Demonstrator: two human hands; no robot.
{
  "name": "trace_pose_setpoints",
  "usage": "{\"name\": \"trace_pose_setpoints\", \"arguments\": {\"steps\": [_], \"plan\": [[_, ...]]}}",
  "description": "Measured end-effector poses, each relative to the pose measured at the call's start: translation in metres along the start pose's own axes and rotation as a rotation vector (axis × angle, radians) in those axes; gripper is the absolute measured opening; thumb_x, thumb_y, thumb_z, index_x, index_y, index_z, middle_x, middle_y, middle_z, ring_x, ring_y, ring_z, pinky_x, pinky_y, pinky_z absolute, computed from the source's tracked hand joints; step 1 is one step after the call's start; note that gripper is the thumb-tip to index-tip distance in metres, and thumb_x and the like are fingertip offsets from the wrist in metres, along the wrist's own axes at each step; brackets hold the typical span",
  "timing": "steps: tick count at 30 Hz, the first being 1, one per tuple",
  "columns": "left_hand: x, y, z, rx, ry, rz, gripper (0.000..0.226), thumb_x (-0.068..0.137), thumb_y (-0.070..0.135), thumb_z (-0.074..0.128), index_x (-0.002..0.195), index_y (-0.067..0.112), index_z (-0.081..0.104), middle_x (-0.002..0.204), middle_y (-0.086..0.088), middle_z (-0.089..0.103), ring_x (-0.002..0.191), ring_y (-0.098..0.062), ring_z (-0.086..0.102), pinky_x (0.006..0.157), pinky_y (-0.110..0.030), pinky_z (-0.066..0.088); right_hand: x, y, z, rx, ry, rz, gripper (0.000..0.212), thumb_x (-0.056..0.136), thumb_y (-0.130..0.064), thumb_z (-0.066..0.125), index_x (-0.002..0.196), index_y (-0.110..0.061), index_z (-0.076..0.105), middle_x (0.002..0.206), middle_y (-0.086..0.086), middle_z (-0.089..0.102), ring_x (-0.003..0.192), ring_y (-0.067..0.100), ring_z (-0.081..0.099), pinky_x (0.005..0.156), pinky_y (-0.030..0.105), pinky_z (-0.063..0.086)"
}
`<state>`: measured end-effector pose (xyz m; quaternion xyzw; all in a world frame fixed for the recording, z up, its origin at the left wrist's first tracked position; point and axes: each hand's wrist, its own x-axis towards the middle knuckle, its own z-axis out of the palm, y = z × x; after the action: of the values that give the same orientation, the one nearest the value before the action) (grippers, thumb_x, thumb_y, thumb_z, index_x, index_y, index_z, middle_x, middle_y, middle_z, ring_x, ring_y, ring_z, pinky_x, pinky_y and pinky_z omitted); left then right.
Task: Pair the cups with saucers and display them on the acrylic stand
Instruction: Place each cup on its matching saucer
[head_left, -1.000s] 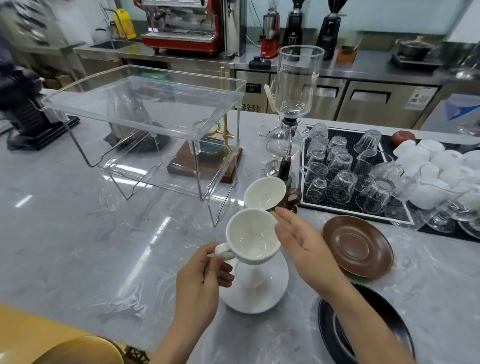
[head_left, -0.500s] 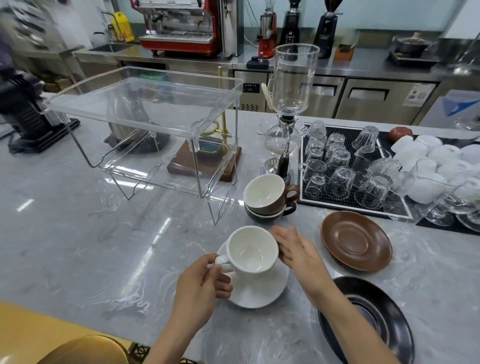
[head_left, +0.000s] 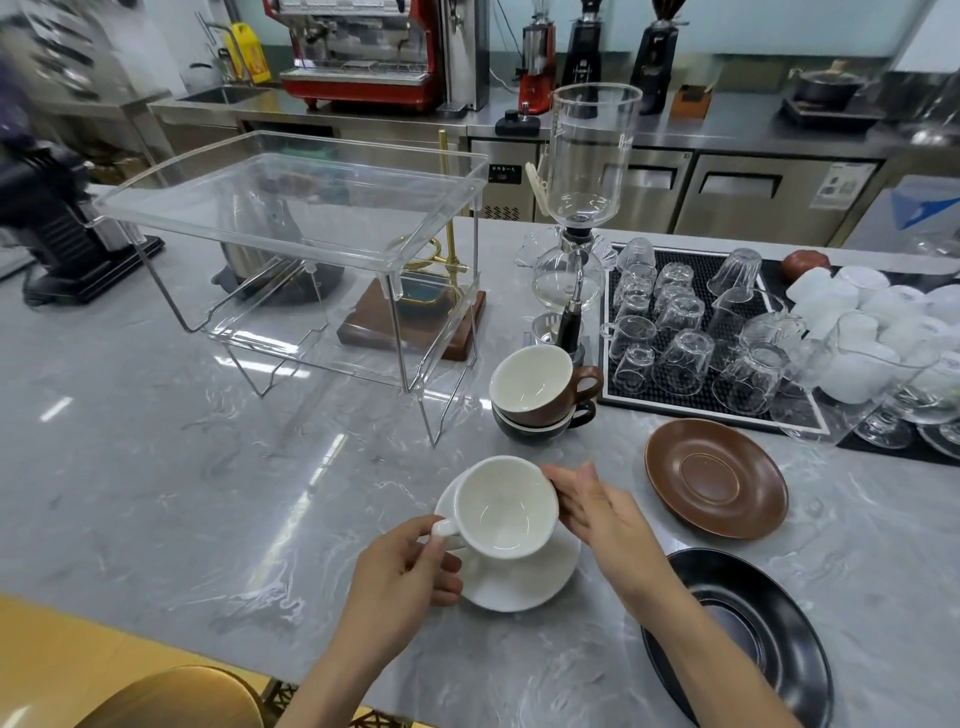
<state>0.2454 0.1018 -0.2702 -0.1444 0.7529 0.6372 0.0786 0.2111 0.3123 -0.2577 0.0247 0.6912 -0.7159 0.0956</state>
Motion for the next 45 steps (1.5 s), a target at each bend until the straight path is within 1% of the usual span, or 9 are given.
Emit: {"name": "trace_pose_setpoints", "arguments": {"steps": [4,9,12,15,22,27,34,38,45], "plan": [[0.004,0.000,-0.002,0.072,0.071,0.003,0.018,0.100,0.022,0.056,0.103,0.021,0.075,0.078,-0.016,0.074,0.056,-0.020,0.070,0.060,-0.035,0.063,0.004,0.007,-0.003,-0.019,0.059,0.010,0.031,0.104,-0.021,0.041,0.112,-0.020,0.071,0.108,-0.008,0.077,0.108,0.007,0.069,0.095,0.023,0.053],[0.010,0.002,-0.007,0.170,0.172,0.067,0.012,0.089,0.023,0.072,0.081,0.031,0.075,0.071,0.006,0.072,0.053,-0.019,0.070,0.063,-0.042,0.062,0.010,0.012,-0.006,-0.156,0.124,-0.011,0.023,0.091,-0.008,0.064,0.109,-0.016,0.074,0.101,-0.005,0.078,0.100,0.013,0.071,0.091,0.030,0.056],[0.011,0.005,-0.007,0.123,0.204,0.054,0.011,0.084,0.018,0.077,0.076,0.025,0.077,0.072,-0.001,0.072,0.055,-0.019,0.068,0.056,-0.034,0.061,0.011,0.015,-0.005,-0.202,0.166,-0.015,0.020,0.085,-0.007,0.069,0.101,-0.017,0.076,0.094,-0.003,0.079,0.092,0.015,0.073,0.089,0.037,0.058],[0.014,0.006,-0.006,0.085,0.217,0.046,0.007,0.082,0.014,0.079,0.076,0.018,0.077,0.075,-0.007,0.074,0.057,-0.020,0.067,0.049,-0.025,0.056,0.013,0.015,-0.005,-0.222,0.183,-0.003,0.018,0.083,-0.007,0.070,0.096,-0.019,0.077,0.091,-0.003,0.079,0.088,0.016,0.074,0.087,0.039,0.059],[0.017,0.002,-0.008,0.137,0.245,0.055,0.010,0.077,0.019,0.083,0.077,0.025,0.075,0.075,0.008,0.075,0.063,-0.017,0.071,0.063,-0.041,0.062,0.011,0.014,-0.006,-0.171,0.163,0.011,0.017,0.084,-0.004,0.071,0.096,-0.015,0.077,0.092,-0.003,0.079,0.087,0.015,0.074,0.085,0.035,0.060],[0.019,0.010,-0.007,0.247,0.286,0.132,0.018,0.074,0.018,0.083,0.083,0.028,0.072,0.085,0.008,0.074,0.069,-0.012,0.070,0.064,-0.023,0.051,0.011,0.012,-0.009,-0.158,0.161,0.015,0.019,0.080,-0.006,0.076,0.098,-0.013,0.075,0.092,0.000,0.079,0.087,0.017,0.075,0.082,0.033,0.061],[0.027,0.024,-0.006,0.391,0.195,0.237,0.026,0.078,0.013,0.076,0.091,0.033,0.068,0.094,0.017,0.071,0.084,-0.006,0.068,0.066,-0.017,0.052,0.010,0.009,-0.009,-0.227,0.187,0.030,0.020,0.079,-0.019,0.079,0.098,-0.021,0.073,0.091,-0.005,0.077,0.083,0.008,0.073,0.079,0.028,0.060],[0.033,0.036,-0.001,0.370,0.157,0.317,0.027,0.079,0.018,0.079,0.099,0.033,0.069,0.097,0.018,0.071,0.089,-0.003,0.067,0.074,-0.022,0.057,0.010,0.002,-0.013,-0.255,0.237,-0.018,0.016,0.083,-0.024,0.076,0.099,-0.024,0.072,0.095,-0.008,0.075,0.085,0.005,0.071,0.080,0.025,0.057],[0.048,0.049,0.013,0.356,0.101,0.400,0.039,0.078,0.026,0.081,0.113,0.034,0.066,0.104,0.018,0.070,0.099,0.000,0.065,0.083,-0.021,0.054,0.018,-0.014,-0.023,-0.234,0.278,-0.127,0.021,0.088,-0.005,0.065,0.098,-0.023,0.070,0.084,0.003,0.076,0.080,0.016,0.072,0.081,0.034,0.060]]}}
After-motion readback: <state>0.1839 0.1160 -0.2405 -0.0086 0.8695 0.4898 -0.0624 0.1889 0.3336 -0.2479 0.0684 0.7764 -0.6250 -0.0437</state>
